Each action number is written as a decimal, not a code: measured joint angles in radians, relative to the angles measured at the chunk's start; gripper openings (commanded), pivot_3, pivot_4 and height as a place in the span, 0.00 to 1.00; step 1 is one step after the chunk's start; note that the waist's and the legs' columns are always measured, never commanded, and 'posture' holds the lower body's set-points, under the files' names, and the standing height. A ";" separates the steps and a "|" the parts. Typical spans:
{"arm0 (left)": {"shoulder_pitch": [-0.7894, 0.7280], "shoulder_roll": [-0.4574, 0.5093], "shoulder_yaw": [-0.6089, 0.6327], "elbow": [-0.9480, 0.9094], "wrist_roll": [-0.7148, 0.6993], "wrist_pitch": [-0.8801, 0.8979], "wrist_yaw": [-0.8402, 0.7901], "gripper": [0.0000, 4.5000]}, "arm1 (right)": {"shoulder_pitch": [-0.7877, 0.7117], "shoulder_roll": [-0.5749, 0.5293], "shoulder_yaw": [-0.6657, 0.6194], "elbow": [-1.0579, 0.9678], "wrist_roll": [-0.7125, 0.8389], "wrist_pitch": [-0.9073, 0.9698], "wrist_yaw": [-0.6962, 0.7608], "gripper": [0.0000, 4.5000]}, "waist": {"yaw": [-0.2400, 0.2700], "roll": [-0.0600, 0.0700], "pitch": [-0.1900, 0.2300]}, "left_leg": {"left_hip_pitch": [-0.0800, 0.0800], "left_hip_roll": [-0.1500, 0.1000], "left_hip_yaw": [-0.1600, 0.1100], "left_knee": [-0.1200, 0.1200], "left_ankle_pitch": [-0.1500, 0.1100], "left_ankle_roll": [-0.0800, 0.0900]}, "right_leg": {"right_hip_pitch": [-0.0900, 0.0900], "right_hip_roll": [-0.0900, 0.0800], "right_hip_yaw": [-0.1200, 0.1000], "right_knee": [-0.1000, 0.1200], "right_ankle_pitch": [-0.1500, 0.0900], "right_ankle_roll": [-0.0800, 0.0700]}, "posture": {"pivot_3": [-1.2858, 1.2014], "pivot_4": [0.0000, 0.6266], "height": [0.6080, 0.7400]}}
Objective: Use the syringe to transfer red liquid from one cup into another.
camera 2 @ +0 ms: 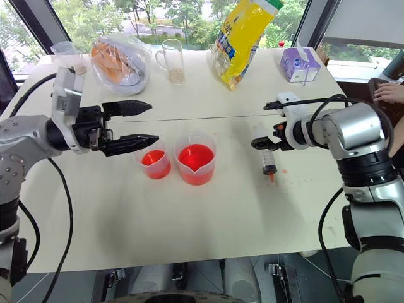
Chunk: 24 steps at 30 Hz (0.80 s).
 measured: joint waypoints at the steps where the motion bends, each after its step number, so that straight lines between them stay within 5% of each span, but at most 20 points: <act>1: 0.000 -0.002 0.000 0.000 0.004 -0.001 0.002 1.00 | -0.008 0.008 0.005 0.021 -0.010 0.000 0.001 0.99 | 0.000 0.000 0.000 | 0.000 0.000 0.000 0.000 0.000 0.000 | 0.000 0.000 0.000 0.000 0.000 0.000 | 0.52 0.24 1.00; 11: 0.022 -0.018 0.002 -0.031 0.007 -0.010 0.033 1.00 | -0.081 0.139 0.093 0.291 -0.144 -0.094 0.038 0.99 | -0.003 0.000 0.000 | 0.001 0.000 0.000 0.000 0.000 0.000 | 0.000 0.000 0.000 0.001 0.000 0.000 | 0.52 0.24 1.00; 14: 0.027 -0.019 0.003 -0.037 0.006 -0.011 0.044 1.00 | -0.109 0.158 0.117 0.349 -0.187 -0.138 0.061 0.82 | -0.004 0.000 0.000 | 0.001 0.000 0.000 0.000 0.000 0.000 | 0.000 0.001 0.000 0.001 0.000 0.000 | 0.52 0.24 1.00; 19: 0.041 -0.019 0.006 -0.041 0.007 -0.014 0.055 1.00 | -0.128 0.176 0.121 0.403 -0.247 -0.169 0.088 0.31 | -0.008 0.000 0.000 | 0.001 0.000 0.000 0.000 0.000 0.000 | 0.000 0.001 0.000 0.001 0.000 0.000 | 0.52 0.24 1.00; 24: 0.040 -0.019 0.005 -0.039 0.012 -0.022 0.053 1.00 | -0.127 0.181 0.108 0.391 -0.264 -0.154 0.101 0.31 | -0.007 0.000 0.000 | 0.001 0.000 0.000 0.000 0.000 0.000 | 0.000 0.002 0.000 0.001 0.000 0.000 | 0.52 0.24 1.00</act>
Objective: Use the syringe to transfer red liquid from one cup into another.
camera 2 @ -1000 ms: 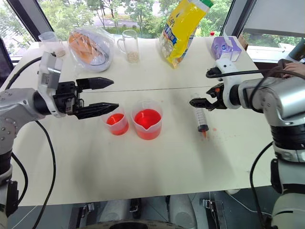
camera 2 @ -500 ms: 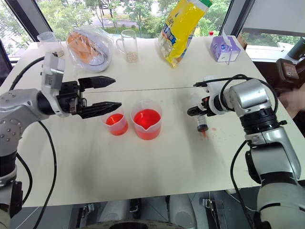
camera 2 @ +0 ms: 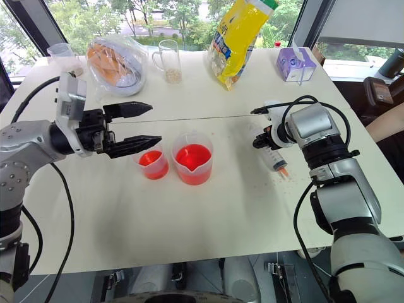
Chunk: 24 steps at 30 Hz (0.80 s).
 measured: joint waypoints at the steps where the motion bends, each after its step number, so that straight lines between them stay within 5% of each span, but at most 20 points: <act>1: -0.002 0.000 0.000 0.003 0.002 -0.004 -0.001 1.00 | 0.003 0.000 -0.004 -0.012 0.001 0.005 0.001 0.31 | 0.001 0.000 0.000 | 0.000 0.000 0.000 0.000 0.000 0.000 | 0.000 0.000 0.000 0.000 0.000 0.000 | 0.52 0.24 1.00; 5: -0.038 0.001 -0.002 0.041 0.005 -0.012 -0.022 1.00 | 0.026 0.000 -0.128 -0.196 0.044 0.006 -0.004 0.31 | 0.005 0.001 0.001 | -0.001 0.001 0.000 0.000 0.000 0.000 | -0.001 0.000 0.000 0.000 0.000 0.000 | 0.52 0.24 1.00; 11: -0.129 0.002 -0.012 0.120 0.023 -0.016 -0.074 1.00 | 0.064 0.131 -0.429 -0.597 0.175 -0.349 -0.012 0.31 | 0.005 0.001 0.000 | -0.001 0.000 -0.001 -0.001 0.000 0.000 | 0.000 0.001 -0.001 0.000 0.000 0.000 | 0.52 0.24 1.00; 18: -0.231 -0.003 -0.067 0.193 0.058 -0.022 -0.154 1.00 | 0.201 0.392 -0.512 -0.804 0.348 -0.501 -0.082 0.31 | 0.009 0.000 0.000 | -0.001 0.001 -0.002 0.000 0.001 -0.002 | 0.001 0.001 -0.002 0.000 0.000 0.000 | 0.52 0.24 1.00; 24: -0.266 -0.006 -0.086 0.217 0.061 -0.023 -0.194 1.00 | 0.376 0.472 -0.449 -0.861 0.379 -0.606 -0.074 0.31 | 0.006 0.001 0.000 | -0.001 0.001 -0.002 0.000 0.001 -0.002 | 0.000 0.001 -0.002 0.000 0.000 0.000 | 0.52 0.24 1.00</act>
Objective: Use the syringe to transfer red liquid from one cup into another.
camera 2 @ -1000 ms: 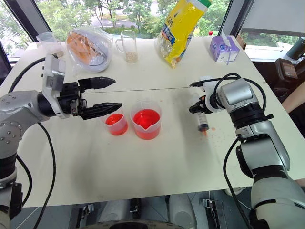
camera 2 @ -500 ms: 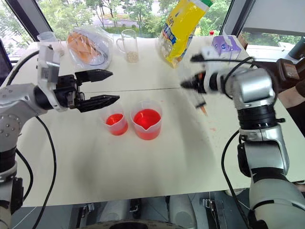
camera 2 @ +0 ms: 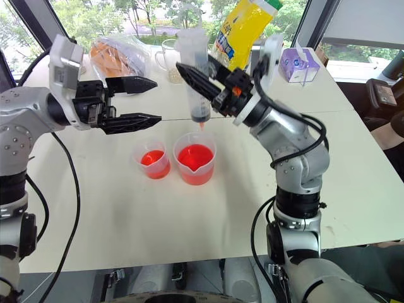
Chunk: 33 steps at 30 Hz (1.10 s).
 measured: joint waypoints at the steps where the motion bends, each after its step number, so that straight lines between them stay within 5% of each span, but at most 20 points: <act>1: -0.003 0.000 0.000 0.000 -0.001 0.003 -0.003 1.00 | 0.027 0.004 0.019 0.000 -0.005 -0.025 0.006 0.31 | 0.000 0.000 0.000 | 0.000 0.000 0.000 0.000 0.000 0.000 | 0.000 0.000 0.000 0.000 0.000 0.000 | 0.52 0.24 1.00; 10: -0.026 -0.022 -0.007 -0.001 -0.002 0.035 -0.009 1.00 | 0.247 0.018 0.191 0.141 -0.167 -0.308 0.081 0.31 | -0.001 0.000 0.000 | 0.001 -0.001 0.000 0.000 0.000 0.000 | 0.000 0.001 0.000 0.000 0.000 0.000 | 0.52 0.24 1.00; 29: -0.028 -0.140 -0.078 0.049 0.068 0.029 0.021 1.00 | 0.284 -0.005 0.239 0.147 -0.215 -0.401 0.106 0.31 | 0.001 0.000 0.000 | 0.001 -0.001 0.000 0.000 0.000 -0.001 | 0.001 0.001 0.001 0.000 0.000 0.000 | 0.52 0.24 1.00; 33: -0.032 -0.169 -0.078 0.051 0.076 0.029 0.036 0.70 | 0.285 -0.007 0.241 0.148 -0.218 -0.402 0.110 0.31 | 0.001 0.000 0.000 | 0.001 -0.001 0.000 0.000 0.000 -0.001 | 0.001 0.001 0.000 0.000 0.000 0.000 | 0.52 0.24 1.00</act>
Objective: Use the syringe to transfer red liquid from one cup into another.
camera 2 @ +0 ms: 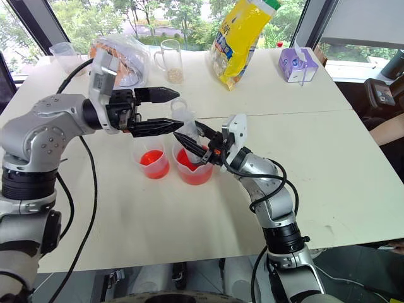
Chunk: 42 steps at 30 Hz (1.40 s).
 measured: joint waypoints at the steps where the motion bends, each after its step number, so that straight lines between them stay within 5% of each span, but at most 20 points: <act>1: 0.000 -0.005 0.000 0.001 0.002 0.000 0.003 0.59 | 0.000 0.000 0.000 0.000 0.000 0.000 0.000 0.31 | 0.000 0.000 0.000 | 0.000 0.000 0.000 0.000 0.000 0.000 | 0.000 0.000 0.000 0.000 0.000 0.000 | 0.52 0.24 1.00; 6: 0.000 -0.011 0.002 0.006 0.009 0.001 0.009 0.02 | 0.000 -0.006 0.003 0.000 -0.006 -0.004 0.008 0.31 | 0.000 0.000 0.000 | 0.000 0.000 0.000 0.000 0.000 0.000 | 0.000 0.000 0.000 0.000 0.000 0.000 | 0.52 0.24 1.00; 42: -0.147 -0.017 -0.039 0.154 0.076 -0.060 -0.076 0.01 | -0.009 -0.015 -0.015 0.003 0.018 0.019 0.001 0.31 | 0.000 0.000 0.000 | 0.000 0.000 0.000 0.000 0.000 0.000 | 0.000 0.000 0.000 0.000 0.000 0.000 | 0.52 0.24 1.00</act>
